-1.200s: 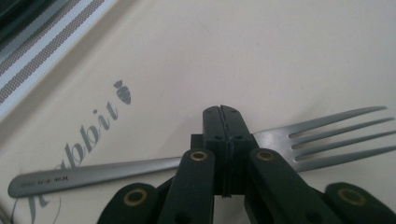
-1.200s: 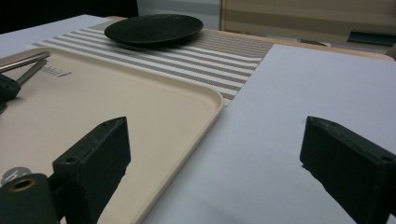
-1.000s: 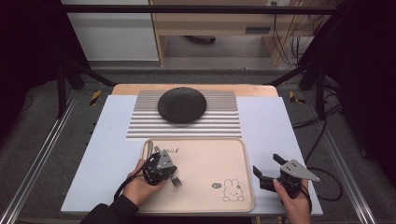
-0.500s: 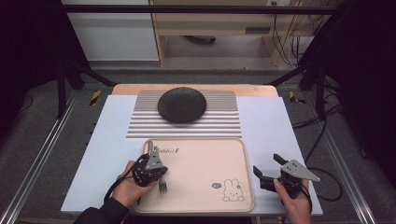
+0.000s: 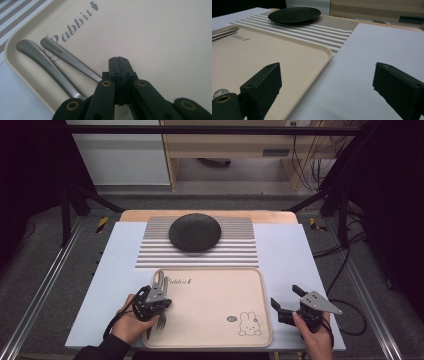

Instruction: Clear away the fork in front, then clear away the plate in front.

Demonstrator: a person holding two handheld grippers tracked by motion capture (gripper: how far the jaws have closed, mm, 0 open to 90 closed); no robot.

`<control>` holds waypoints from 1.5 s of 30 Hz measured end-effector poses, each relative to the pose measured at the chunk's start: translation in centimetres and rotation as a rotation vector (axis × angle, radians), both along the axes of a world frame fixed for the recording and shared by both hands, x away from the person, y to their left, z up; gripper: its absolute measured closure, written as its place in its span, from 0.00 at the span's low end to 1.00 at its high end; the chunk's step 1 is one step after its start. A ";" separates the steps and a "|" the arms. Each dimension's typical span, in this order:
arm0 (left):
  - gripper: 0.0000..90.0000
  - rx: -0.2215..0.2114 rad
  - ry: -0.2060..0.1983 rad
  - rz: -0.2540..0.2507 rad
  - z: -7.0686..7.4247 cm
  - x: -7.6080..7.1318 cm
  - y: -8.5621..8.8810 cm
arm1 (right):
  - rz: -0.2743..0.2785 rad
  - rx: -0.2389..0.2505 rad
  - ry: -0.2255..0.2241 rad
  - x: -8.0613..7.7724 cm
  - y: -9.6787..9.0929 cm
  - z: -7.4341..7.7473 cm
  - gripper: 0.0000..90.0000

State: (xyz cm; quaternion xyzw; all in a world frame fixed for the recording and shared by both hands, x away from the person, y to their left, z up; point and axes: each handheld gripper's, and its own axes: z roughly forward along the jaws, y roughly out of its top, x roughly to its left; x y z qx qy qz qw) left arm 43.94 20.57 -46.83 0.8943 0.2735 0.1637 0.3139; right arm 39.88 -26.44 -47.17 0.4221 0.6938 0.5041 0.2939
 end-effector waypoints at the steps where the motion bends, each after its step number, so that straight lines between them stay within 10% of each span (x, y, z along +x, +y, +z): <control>1: 1.00 -0.002 -0.001 0.001 0.0 0.0 0.0 | 0.000 0.000 0.000 0.0 0.0 0.0 0.09; 9: 1.00 0.004 -0.028 -0.003 0.1 0.5 -0.3 | 0.001 -0.001 0.000 0.0 0.0 0.0 0.09; 21: 1.00 0.015 -0.201 -0.074 2.5 0.9 -1.9 | -0.004 0.009 -0.004 0.0 0.0 0.0 0.09; 45: 0.94 0.057 -0.328 -0.121 4.4 5.8 -3.0 | 0.010 0.007 -0.021 0.1 0.1 0.2 0.08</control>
